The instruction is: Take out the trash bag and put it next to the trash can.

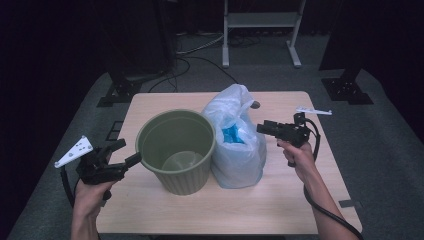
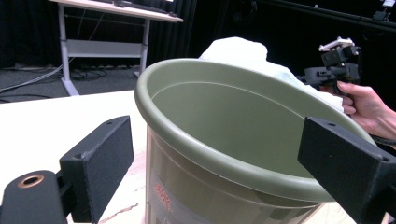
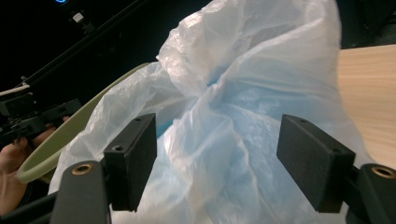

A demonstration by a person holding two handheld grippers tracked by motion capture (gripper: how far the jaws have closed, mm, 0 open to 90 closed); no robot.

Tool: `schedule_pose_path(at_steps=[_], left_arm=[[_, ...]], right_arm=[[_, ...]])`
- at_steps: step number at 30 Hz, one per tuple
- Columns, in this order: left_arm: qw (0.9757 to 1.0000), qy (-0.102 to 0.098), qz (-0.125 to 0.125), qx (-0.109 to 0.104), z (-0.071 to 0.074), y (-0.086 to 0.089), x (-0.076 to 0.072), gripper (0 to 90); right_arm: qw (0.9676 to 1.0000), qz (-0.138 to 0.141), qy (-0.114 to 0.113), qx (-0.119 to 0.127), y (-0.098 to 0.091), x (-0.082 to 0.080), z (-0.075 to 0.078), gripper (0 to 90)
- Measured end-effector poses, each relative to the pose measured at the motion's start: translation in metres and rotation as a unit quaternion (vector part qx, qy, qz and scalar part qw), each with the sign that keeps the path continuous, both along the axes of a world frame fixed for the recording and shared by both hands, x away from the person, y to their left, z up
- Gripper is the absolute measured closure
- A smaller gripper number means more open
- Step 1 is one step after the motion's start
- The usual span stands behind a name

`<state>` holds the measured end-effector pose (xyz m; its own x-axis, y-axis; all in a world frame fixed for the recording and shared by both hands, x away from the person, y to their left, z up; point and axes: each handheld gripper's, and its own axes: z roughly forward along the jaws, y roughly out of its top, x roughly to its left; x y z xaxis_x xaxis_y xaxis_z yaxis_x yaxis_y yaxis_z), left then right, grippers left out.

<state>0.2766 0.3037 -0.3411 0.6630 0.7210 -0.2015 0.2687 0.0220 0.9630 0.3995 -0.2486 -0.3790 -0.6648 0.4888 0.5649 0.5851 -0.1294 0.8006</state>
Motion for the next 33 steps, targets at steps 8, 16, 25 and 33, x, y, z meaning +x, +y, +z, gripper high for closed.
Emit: schedule_pose_path(at_steps=[8,16,25,33], left_arm=[[1.0000,0.005,0.000,0.004,-0.004,0.001,0.003,9.2],[0.9999,0.010,0.006,-0.001,-0.007,0.003,0.004,9.2],[0.9999,0.008,0.007,0.002,-0.007,0.003,0.001,9.2],[0.9999,0.011,0.006,0.003,-0.008,0.002,0.002,9.2]], right_arm=[[0.9998,-0.011,0.011,-0.009,-0.012,-0.010,-0.014,27.2],[0.9995,-0.021,0.021,-0.004,-0.014,-0.015,-0.031,27.2],[0.9990,-0.033,0.029,-0.010,-0.019,-0.024,-0.048,27.2],[0.9984,-0.044,0.032,-0.013,-0.026,-0.035,-0.059,27.2]])
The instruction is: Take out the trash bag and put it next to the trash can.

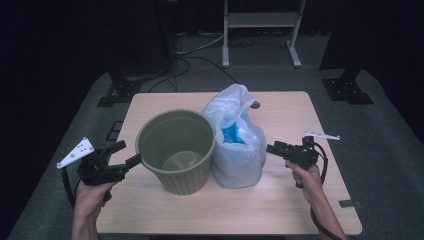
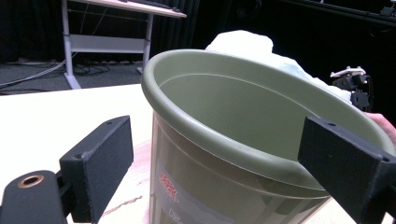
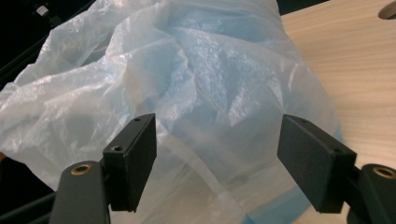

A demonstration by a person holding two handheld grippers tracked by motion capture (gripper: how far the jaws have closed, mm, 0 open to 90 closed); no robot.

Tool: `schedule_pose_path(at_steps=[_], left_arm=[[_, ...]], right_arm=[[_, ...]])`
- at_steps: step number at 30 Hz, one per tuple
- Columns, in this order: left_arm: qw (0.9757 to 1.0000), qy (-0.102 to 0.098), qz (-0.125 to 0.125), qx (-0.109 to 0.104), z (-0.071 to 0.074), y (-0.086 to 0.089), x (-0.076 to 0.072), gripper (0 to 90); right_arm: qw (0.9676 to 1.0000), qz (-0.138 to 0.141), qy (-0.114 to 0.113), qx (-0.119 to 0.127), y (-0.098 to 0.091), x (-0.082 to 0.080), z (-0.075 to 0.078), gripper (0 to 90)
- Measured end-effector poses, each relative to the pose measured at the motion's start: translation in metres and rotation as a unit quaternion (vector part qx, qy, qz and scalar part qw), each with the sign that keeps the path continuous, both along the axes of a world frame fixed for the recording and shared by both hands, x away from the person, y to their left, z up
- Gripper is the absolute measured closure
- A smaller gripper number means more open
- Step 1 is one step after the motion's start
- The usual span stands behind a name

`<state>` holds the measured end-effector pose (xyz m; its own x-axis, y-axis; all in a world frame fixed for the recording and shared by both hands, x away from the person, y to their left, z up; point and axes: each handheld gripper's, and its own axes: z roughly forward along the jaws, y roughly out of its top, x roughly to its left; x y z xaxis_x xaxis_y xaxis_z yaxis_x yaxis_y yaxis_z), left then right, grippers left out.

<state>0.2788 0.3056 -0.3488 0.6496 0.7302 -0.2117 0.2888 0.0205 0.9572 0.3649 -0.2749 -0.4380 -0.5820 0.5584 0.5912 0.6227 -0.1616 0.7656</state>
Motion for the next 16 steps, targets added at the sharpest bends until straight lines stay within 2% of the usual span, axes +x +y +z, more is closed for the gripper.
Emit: schedule_pose_path(at_steps=[10,13,14,15,16], left_arm=[[1.0000,0.001,-0.003,0.002,0.000,-0.003,0.000,9.2],[1.0000,-0.003,-0.002,-0.001,0.002,-0.001,-0.002,9.1],[1.0000,-0.003,-0.002,-0.001,0.002,-0.001,-0.002,9.1],[1.0000,-0.005,-0.002,-0.001,0.003,0.000,-0.003,9.2],[1.0000,-0.005,-0.002,-0.001,0.003,0.000,-0.003,9.2]], right_arm=[[0.9999,-0.009,-0.002,-0.009,-0.004,-0.016,-0.012,27.1],[0.9995,-0.025,-0.017,0.012,-0.006,-0.033,-0.013,26.7],[0.9995,-0.025,-0.017,0.012,-0.006,-0.033,-0.013,26.7],[0.9989,-0.034,-0.030,0.016,-0.007,-0.044,-0.016,26.7],[0.9989,-0.034,-0.030,0.016,-0.007,-0.044,-0.016,26.7]])
